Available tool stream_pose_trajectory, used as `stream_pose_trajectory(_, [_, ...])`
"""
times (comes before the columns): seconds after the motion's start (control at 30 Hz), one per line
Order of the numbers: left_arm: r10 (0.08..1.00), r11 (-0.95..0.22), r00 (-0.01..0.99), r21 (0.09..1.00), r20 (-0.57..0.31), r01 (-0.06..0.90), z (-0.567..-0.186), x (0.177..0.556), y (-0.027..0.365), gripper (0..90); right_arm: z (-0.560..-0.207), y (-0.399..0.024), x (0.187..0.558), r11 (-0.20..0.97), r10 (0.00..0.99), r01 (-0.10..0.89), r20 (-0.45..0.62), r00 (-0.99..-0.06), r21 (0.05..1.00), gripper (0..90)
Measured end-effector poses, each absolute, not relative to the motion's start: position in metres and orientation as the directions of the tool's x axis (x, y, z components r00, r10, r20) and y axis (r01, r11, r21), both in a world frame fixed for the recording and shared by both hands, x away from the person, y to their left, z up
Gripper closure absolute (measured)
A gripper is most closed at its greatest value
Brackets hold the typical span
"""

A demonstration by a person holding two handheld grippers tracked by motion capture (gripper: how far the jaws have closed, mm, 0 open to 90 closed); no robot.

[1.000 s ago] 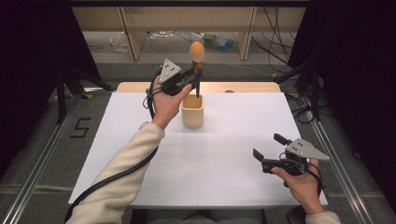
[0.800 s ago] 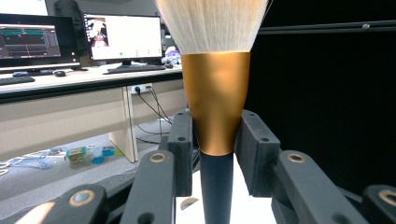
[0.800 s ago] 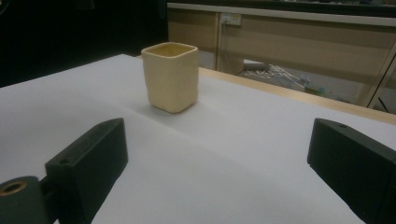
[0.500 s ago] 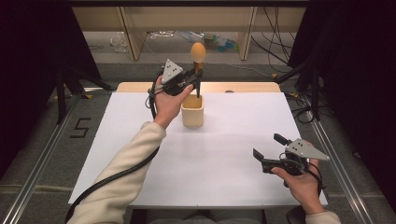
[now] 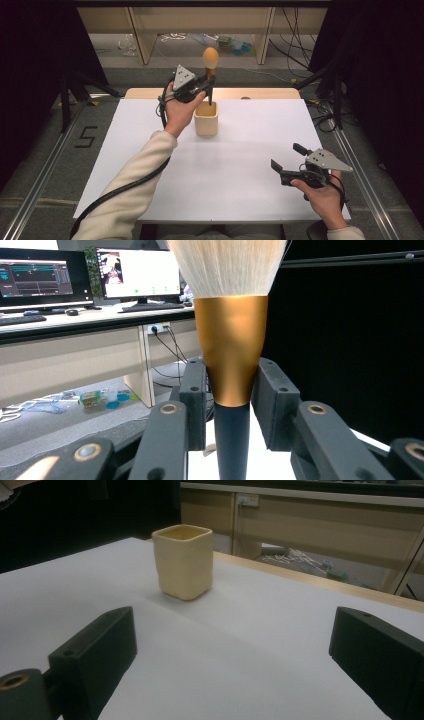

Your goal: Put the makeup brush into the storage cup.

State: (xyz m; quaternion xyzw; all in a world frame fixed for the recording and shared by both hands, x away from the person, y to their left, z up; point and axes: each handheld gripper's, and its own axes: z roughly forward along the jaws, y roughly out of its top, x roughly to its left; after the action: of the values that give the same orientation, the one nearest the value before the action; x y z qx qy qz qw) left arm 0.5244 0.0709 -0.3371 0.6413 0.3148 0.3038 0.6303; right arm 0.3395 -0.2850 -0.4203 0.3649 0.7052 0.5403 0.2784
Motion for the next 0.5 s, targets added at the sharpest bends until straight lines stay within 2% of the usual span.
stream_pose_trajectory(0.5, [0.792,-0.027,0.61,0.999,0.008,0.022,-0.349,0.534,0.072,68.6,-0.421,-0.285,0.34,0.143,0.812,0.213,0.008,-0.584,0.967,6.1])
